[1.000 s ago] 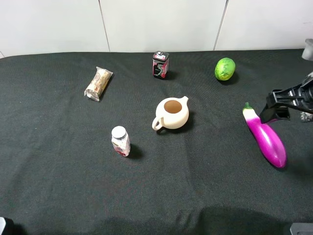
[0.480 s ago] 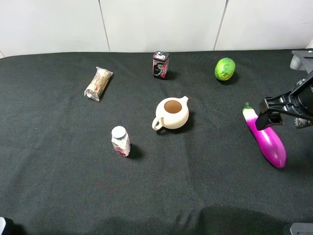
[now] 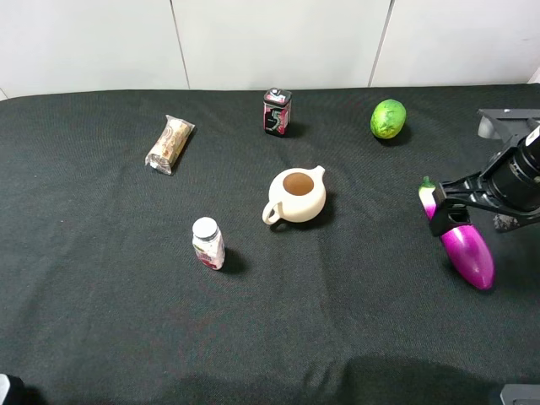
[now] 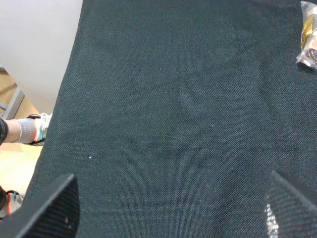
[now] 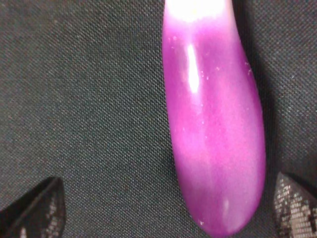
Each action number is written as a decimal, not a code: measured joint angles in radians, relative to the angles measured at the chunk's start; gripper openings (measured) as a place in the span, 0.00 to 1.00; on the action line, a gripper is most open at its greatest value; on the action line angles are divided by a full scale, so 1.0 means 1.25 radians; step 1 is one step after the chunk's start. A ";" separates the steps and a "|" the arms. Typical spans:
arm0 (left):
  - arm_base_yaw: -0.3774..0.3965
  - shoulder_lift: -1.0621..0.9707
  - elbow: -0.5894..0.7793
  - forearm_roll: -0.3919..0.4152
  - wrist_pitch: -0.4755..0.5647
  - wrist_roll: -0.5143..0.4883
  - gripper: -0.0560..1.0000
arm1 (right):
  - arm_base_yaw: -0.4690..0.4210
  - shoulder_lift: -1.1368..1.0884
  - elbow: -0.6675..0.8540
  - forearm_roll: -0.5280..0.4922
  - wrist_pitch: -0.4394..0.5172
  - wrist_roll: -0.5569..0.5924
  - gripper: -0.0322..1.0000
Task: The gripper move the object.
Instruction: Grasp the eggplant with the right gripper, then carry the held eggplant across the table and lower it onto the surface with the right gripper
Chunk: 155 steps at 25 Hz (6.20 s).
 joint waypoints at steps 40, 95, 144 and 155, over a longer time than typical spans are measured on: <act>0.000 0.000 0.000 0.000 0.000 0.000 0.80 | 0.000 0.130 -0.002 -0.095 -0.117 0.027 0.64; 0.000 0.000 0.000 0.000 0.000 0.000 0.80 | 0.000 0.237 -0.025 -0.118 -0.169 0.052 0.59; 0.000 0.000 0.000 0.000 0.000 0.000 0.80 | 0.000 0.187 -0.437 -0.060 0.308 0.028 0.41; 0.000 0.000 0.000 0.000 0.000 0.000 0.80 | 0.037 0.187 -0.508 -0.043 0.332 0.030 0.41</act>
